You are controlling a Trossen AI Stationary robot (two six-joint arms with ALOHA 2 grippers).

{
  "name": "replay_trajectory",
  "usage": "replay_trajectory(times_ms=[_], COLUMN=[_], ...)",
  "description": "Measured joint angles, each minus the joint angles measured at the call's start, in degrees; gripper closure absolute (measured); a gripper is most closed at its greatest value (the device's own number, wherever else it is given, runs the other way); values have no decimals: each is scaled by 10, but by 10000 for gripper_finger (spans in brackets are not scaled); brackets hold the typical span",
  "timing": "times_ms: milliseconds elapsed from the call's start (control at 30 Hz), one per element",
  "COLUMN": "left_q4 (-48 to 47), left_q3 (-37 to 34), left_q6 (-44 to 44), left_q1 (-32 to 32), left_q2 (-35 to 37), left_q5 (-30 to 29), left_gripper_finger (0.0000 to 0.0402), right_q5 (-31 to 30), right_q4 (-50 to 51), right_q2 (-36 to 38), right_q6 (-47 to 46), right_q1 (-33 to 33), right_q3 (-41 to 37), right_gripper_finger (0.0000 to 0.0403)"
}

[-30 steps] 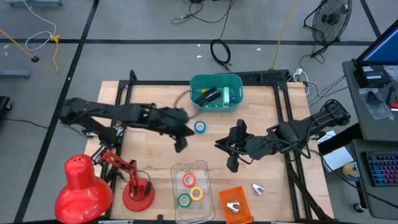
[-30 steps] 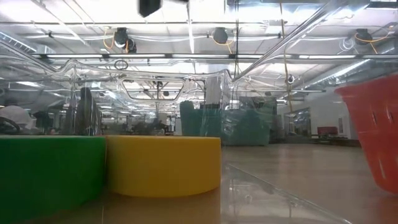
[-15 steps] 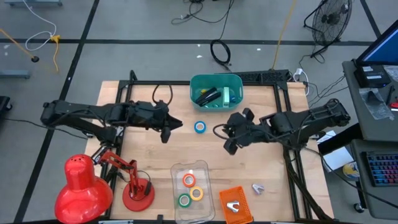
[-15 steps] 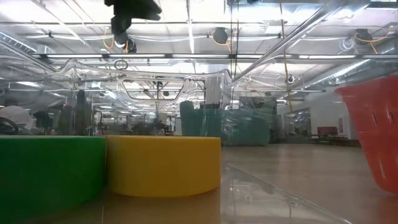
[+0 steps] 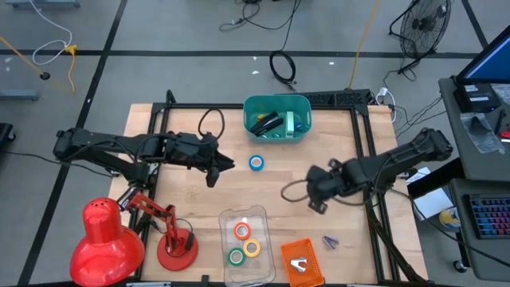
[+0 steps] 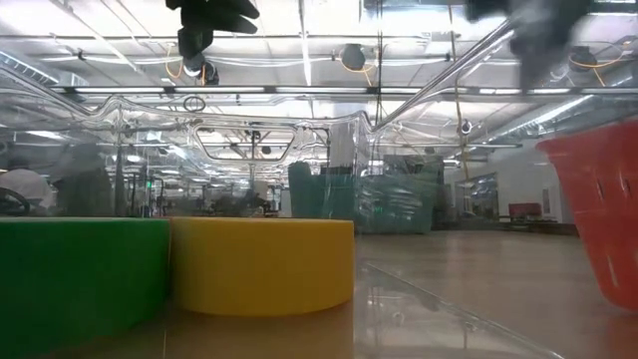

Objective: Pick and place Stapler, Stapler remover, tape
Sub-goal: Put the purple staple remover into the orange basket

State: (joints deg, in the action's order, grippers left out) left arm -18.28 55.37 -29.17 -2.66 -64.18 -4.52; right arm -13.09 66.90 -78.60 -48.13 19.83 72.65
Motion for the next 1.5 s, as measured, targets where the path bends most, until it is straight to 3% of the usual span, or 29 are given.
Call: replay_trajectory(times_ms=[267,533,833,1500], left_q4=[-4,-9,-36,-60], left_q3=[0,0,0,0], left_q6=[8,17,5,-9], left_q1=[-1,0,0,-5], left_q2=[0,0,-5,-11], left_q5=[0,-11,-15,-4], left_gripper_finger=[316,316,316,316], right_q5=[104,206,210,206], right_q4=[-111,-244,-328,-335], right_q2=[61,68,68,23], right_q6=[-199,-292,-339,-366], right_q1=[86,143,204,251], right_q3=[-178,-277,-284,-284], right_gripper_finger=[351,292,249,248])
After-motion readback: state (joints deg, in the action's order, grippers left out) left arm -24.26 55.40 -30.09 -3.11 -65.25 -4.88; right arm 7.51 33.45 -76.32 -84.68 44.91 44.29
